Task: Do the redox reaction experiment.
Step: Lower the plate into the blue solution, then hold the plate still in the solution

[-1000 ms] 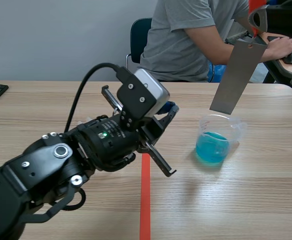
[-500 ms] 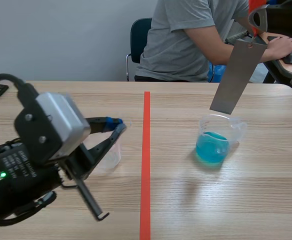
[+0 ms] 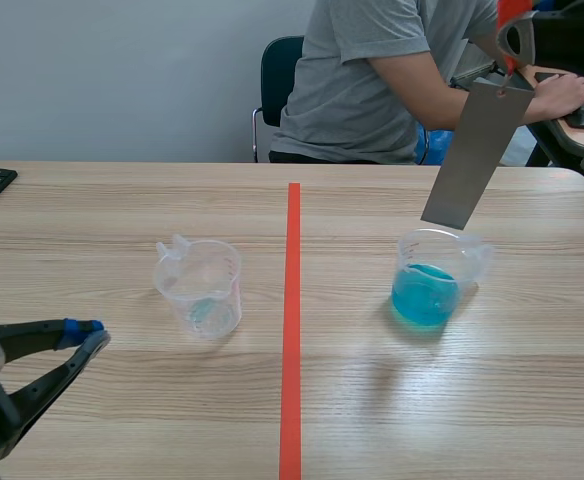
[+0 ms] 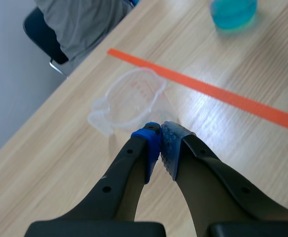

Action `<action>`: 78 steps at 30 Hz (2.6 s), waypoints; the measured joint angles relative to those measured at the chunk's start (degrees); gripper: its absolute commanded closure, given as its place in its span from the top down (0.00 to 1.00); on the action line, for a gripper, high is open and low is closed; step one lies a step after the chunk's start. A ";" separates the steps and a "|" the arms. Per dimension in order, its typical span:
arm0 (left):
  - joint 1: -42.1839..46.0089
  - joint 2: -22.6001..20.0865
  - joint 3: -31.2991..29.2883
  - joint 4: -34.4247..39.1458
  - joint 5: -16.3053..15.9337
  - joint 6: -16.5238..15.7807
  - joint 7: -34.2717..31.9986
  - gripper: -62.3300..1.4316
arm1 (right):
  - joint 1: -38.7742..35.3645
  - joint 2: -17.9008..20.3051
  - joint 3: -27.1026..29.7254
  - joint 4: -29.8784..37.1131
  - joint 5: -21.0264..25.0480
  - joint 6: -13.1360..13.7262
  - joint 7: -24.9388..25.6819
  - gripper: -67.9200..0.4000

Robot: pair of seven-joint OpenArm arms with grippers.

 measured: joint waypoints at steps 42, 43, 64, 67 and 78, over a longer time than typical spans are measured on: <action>8.07 0.04 -2.62 -0.52 0.02 0.00 3.91 0.07 | -0.15 -15.41 -3.67 -13.92 -18.69 -0.09 4.02 0.01; 8.07 0.04 -2.62 -0.52 0.02 0.00 3.91 0.07 | -0.15 -15.82 -3.89 -14.36 -19.87 -0.04 4.68 0.01; 8.07 0.04 -2.62 -0.52 0.02 0.00 4.15 0.07 | 0.20 -20.33 -5.01 -19.69 -26.23 -0.11 9.44 0.01; 8.07 0.04 -2.62 -0.52 0.02 0.00 4.15 0.07 | 0.20 -20.33 -5.01 -19.69 -26.23 -0.11 9.44 0.01; 8.07 0.04 -2.62 -0.52 0.02 0.00 4.15 0.07 | 0.20 -20.33 -5.01 -19.69 -26.23 -0.11 9.44 0.01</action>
